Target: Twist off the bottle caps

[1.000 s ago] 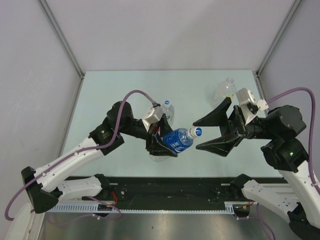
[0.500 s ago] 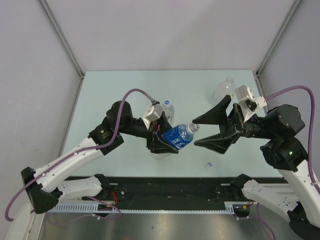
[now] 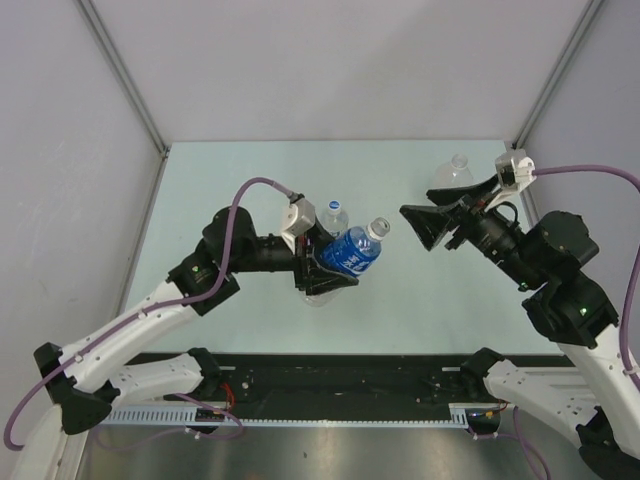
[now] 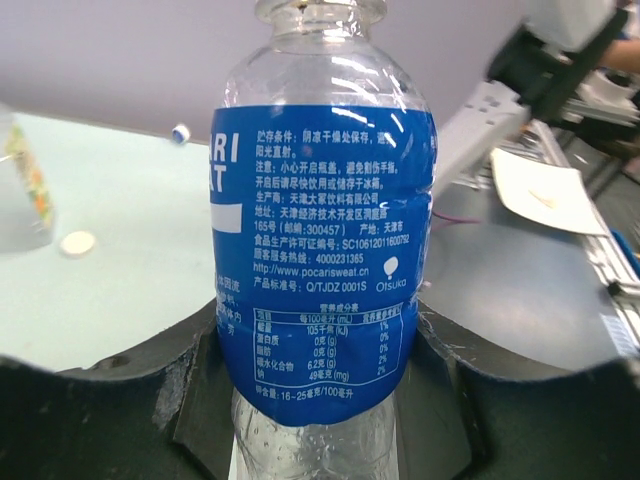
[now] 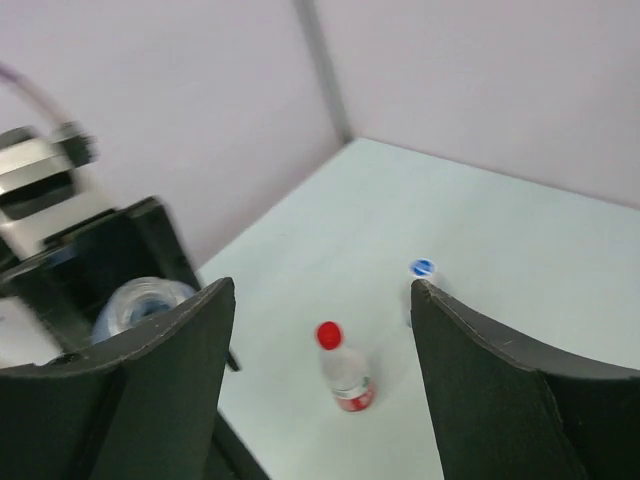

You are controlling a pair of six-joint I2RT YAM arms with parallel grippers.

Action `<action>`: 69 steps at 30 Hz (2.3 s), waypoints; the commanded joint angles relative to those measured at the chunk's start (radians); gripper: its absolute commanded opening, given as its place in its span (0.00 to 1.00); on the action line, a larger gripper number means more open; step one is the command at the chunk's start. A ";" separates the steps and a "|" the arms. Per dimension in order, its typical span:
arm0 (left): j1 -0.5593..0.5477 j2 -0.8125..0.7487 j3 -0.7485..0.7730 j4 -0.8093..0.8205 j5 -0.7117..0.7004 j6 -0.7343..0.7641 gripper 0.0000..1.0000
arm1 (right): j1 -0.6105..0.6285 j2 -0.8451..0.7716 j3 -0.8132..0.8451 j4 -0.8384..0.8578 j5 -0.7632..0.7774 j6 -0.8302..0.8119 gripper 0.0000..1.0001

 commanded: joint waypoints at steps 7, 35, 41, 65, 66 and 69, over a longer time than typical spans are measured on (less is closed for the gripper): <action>0.006 -0.051 -0.051 -0.052 -0.336 0.054 0.00 | 0.000 -0.008 -0.032 -0.070 0.560 0.033 0.76; 0.006 -0.158 -0.082 -0.037 -0.602 0.015 0.00 | -0.011 0.019 -0.038 -0.139 0.655 0.155 0.77; 0.006 -0.158 -0.087 -0.003 -0.600 -0.010 0.00 | -0.011 -0.008 -0.038 -0.147 0.652 0.138 0.77; 0.006 -0.174 -0.159 0.097 -0.424 0.007 0.02 | -0.011 0.035 -0.107 0.147 0.034 0.279 0.78; 0.006 -0.171 -0.156 0.097 -0.412 0.005 0.02 | -0.011 0.031 -0.111 0.168 0.013 0.299 0.79; 0.006 -0.154 -0.148 0.092 -0.386 0.004 0.03 | -0.005 0.019 -0.119 0.232 -0.046 0.315 0.79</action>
